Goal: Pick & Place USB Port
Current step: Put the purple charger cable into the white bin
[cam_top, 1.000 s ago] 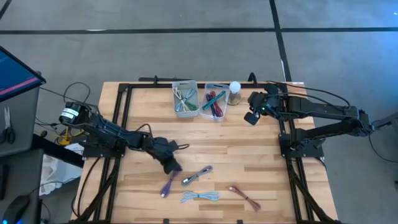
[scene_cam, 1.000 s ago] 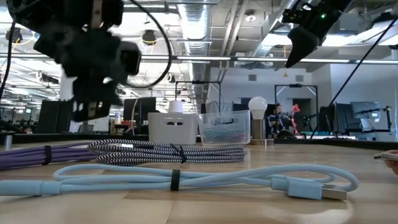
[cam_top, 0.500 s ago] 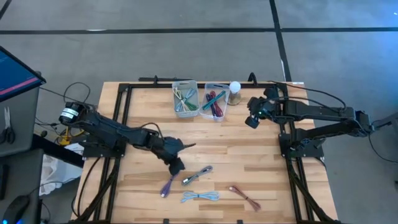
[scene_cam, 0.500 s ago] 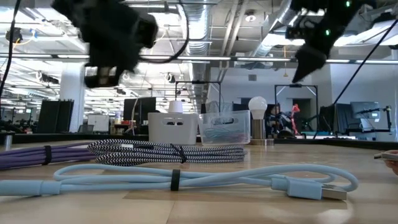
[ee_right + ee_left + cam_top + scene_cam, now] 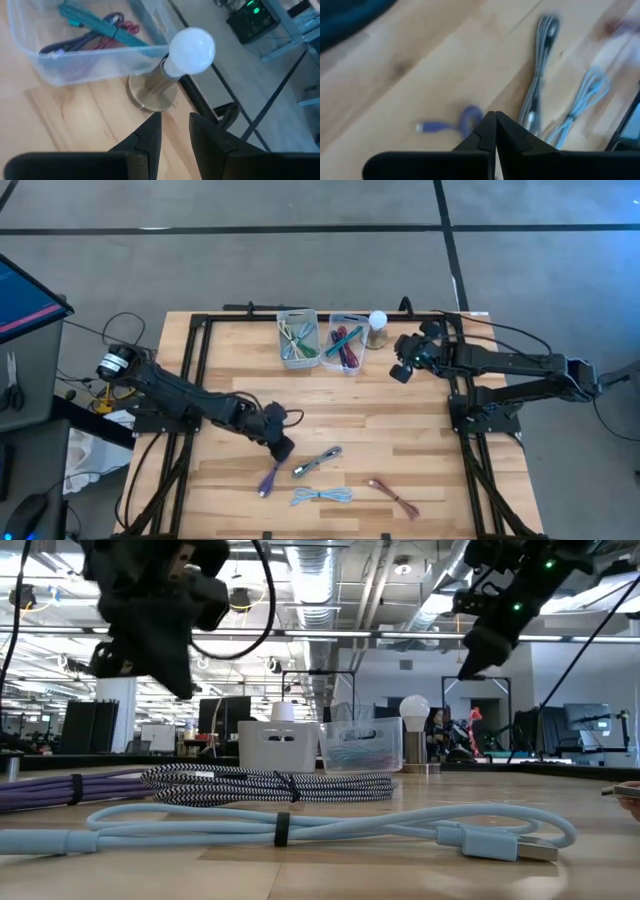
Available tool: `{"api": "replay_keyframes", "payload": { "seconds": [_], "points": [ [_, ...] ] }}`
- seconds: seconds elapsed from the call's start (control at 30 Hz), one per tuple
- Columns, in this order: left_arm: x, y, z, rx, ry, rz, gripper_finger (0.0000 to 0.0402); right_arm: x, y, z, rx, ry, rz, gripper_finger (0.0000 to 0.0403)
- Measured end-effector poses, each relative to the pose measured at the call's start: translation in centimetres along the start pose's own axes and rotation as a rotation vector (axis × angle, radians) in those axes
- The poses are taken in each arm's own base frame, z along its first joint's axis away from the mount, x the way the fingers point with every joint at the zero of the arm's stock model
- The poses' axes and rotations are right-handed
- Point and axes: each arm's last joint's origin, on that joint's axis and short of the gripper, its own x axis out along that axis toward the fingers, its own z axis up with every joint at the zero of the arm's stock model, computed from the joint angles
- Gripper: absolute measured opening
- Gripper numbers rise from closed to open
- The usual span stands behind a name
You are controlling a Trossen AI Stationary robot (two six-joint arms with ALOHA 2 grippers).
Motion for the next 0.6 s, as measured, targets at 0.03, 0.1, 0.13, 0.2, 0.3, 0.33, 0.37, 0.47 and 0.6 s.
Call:
{"api": "replay_keyframes", "payload": {
  "seconds": [0.03,0.1,0.13,0.2,0.3,0.33,0.37,0.47,0.6],
  "points": [
    [0.3,0.1,-0.3,0.003,0.025,0.015,0.0004,0.0,-0.1,0.1,0.006,-0.007,-0.004,0.0092],
    [1.1,0.3,-0.9,0.002,0.08,0.058,0.0004,0.2,-0.3,0.2,0.019,-0.014,-0.011,0.0092],
    [1.5,0.6,-1.2,0.001,0.117,0.091,0.0004,0.2,-0.4,0.2,0.025,-0.015,-0.015,0.0092],
    [2.4,0.8,-1.9,0.011,0.186,0.146,0.0004,0.3,-0.5,0.3,0.038,-0.02,-0.023,0.0092],
    [3.0,0.1,-2.1,0.051,0.196,0.157,0.0004,0.5,-0.8,0.3,0.047,-0.019,-0.034,0.0092],
    [3.0,-0.3,-1.9,0.06,0.186,0.146,0.0004,0.5,-0.9,0.3,0.048,-0.016,-0.036,0.0092],
    [2.9,-0.6,-1.7,0.069,0.172,0.138,0.0004,0.6,-1.0,0.3,0.051,-0.014,-0.04,0.0092],
    [2.5,-1.2,-0.9,0.071,0.121,0.144,0.0004,0.7,-1.1,0.3,0.057,-0.009,-0.045,0.0092],
    [2.1,-1.8,-0.5,0.052,0.096,0.141,0.0004,0.7,-1.2,0.3,0.065,-0.008,-0.047,0.0092]
  ]
}}
